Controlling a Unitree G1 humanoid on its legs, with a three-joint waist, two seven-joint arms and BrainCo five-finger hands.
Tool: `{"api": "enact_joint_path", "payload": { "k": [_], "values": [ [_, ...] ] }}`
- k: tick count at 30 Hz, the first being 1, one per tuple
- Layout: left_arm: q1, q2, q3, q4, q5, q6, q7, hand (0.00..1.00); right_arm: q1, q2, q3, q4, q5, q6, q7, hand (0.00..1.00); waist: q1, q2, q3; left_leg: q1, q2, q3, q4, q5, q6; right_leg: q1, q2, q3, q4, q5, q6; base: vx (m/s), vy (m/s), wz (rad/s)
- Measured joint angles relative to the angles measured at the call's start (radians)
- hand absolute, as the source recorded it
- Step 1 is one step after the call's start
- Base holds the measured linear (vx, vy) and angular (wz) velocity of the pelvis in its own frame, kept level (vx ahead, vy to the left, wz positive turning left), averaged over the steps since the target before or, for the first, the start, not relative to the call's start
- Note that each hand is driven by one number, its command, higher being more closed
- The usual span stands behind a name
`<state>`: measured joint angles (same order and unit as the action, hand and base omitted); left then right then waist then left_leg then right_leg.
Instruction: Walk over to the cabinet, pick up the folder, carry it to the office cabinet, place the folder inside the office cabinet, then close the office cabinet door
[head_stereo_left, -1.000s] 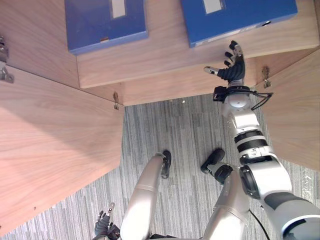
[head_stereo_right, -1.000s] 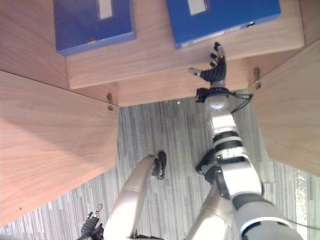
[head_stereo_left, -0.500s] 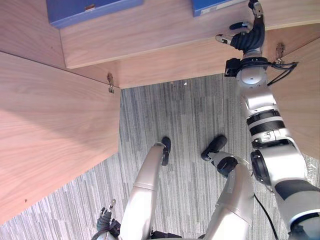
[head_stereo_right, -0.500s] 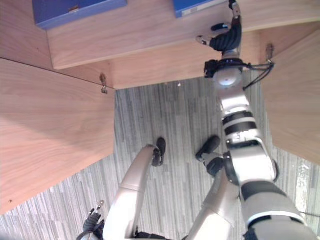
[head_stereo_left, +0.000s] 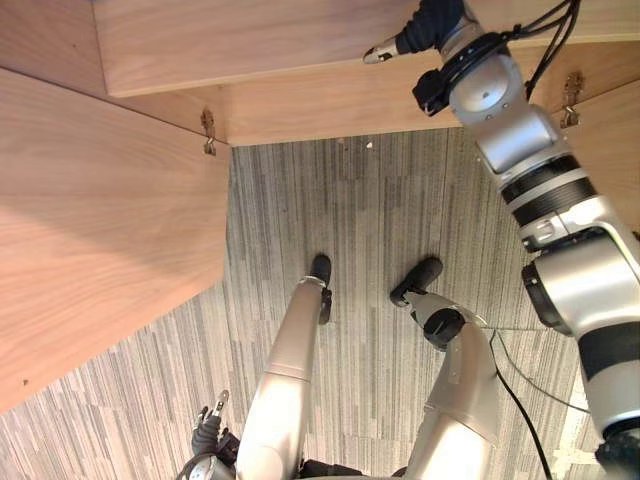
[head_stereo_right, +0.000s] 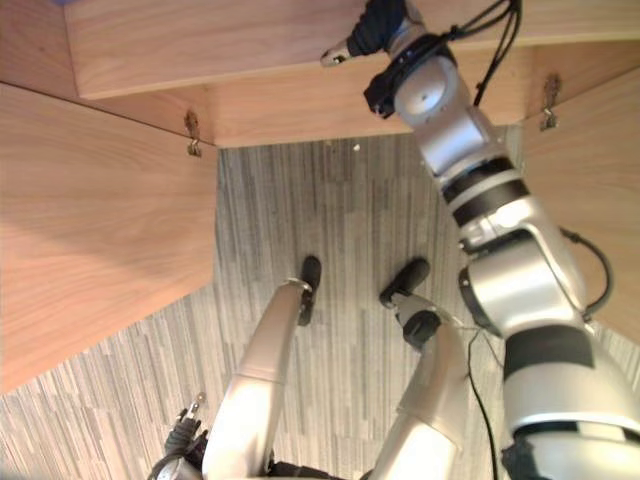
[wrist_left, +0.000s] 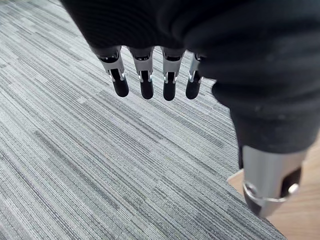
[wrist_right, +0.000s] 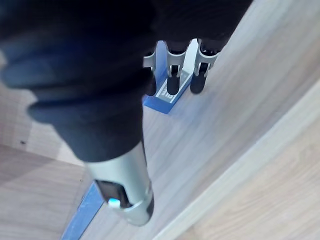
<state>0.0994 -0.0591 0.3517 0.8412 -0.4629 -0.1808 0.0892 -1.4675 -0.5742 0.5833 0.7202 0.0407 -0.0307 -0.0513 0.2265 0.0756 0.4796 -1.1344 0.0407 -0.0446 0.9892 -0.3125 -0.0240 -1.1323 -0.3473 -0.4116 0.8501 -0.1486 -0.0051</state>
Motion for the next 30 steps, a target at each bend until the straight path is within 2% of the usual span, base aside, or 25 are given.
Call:
{"api": "enact_joint_path", "payload": {
  "k": [3,5,8,12,17,20,25,30],
  "values": [
    [0.0,-0.002,0.029,-0.007,0.001,0.005,-0.008,0.0,-0.008,0.0,0.008,-0.002,0.026,0.0,0.026,0.0,-0.001,-0.007,0.003,0.006,0.002,-0.003,-0.013,0.006,-0.005,0.007,0.004,-0.006,-0.011,0.003,-0.006,0.0,0.006,0.01],
    [0.0,-0.003,0.053,-0.01,0.005,0.006,-0.011,0.0,-0.022,0.0,0.035,-0.002,0.045,0.0,0.043,0.0,0.002,-0.016,0.008,0.019,0.021,-0.002,-0.027,0.007,-0.008,0.029,0.034,-0.013,-0.051,0.027,-0.054,0.0,0.034,-0.19],
    [0.0,-0.004,0.066,-0.01,0.011,0.014,-0.017,0.0,-0.023,0.0,0.038,-0.002,0.049,0.001,0.051,0.0,-0.001,-0.025,0.007,0.049,0.027,0.002,-0.053,0.015,-0.01,0.058,0.042,-0.02,-0.076,0.033,-0.063,0.01,0.036,-0.07],
    [0.001,0.003,0.077,-0.01,0.013,0.015,-0.019,0.0,-0.024,0.007,0.037,-0.002,0.056,0.001,0.051,0.0,0.002,-0.056,-0.005,0.089,0.043,0.005,-0.103,0.029,-0.023,0.091,0.067,-0.027,-0.122,0.041,-0.073,0.0,0.018,-0.05],
    [0.001,0.012,0.08,-0.011,0.013,0.015,-0.02,0.0,-0.017,0.032,0.04,-0.004,0.042,0.003,0.05,0.0,-0.008,-0.063,-0.007,0.152,0.061,0.001,-0.164,0.048,-0.04,0.154,0.096,-0.046,-0.181,0.051,-0.085,0.01,0.002,-0.02],
    [0.002,0.028,0.093,-0.012,0.017,0.014,-0.02,0.0,0.039,0.055,0.063,-0.042,-0.038,0.003,0.049,0.0,-0.017,-0.084,-0.015,0.211,0.073,0.004,-0.211,0.059,-0.051,0.205,0.113,-0.052,-0.215,0.052,-0.086,0.03,-0.002,-0.02],
    [0.005,0.079,0.116,-0.009,0.04,0.015,-0.02,0.0,0.252,0.119,0.211,-0.141,-0.228,0.003,0.069,0.0,-0.032,-0.138,-0.047,0.344,0.095,0.008,-0.32,0.083,-0.069,0.326,0.157,-0.066,-0.308,0.058,-0.086,0.05,-0.02,-0.02],
    [0.005,0.114,0.122,-0.001,0.061,0.016,-0.02,0.0,0.42,0.223,0.336,-0.166,-0.338,-0.012,0.116,0.0,-0.035,-0.159,-0.062,0.47,0.124,0.02,-0.416,0.107,-0.084,0.452,0.212,-0.077,-0.422,0.09,-0.086,0.06,-0.019,-0.07]
  ]
}}
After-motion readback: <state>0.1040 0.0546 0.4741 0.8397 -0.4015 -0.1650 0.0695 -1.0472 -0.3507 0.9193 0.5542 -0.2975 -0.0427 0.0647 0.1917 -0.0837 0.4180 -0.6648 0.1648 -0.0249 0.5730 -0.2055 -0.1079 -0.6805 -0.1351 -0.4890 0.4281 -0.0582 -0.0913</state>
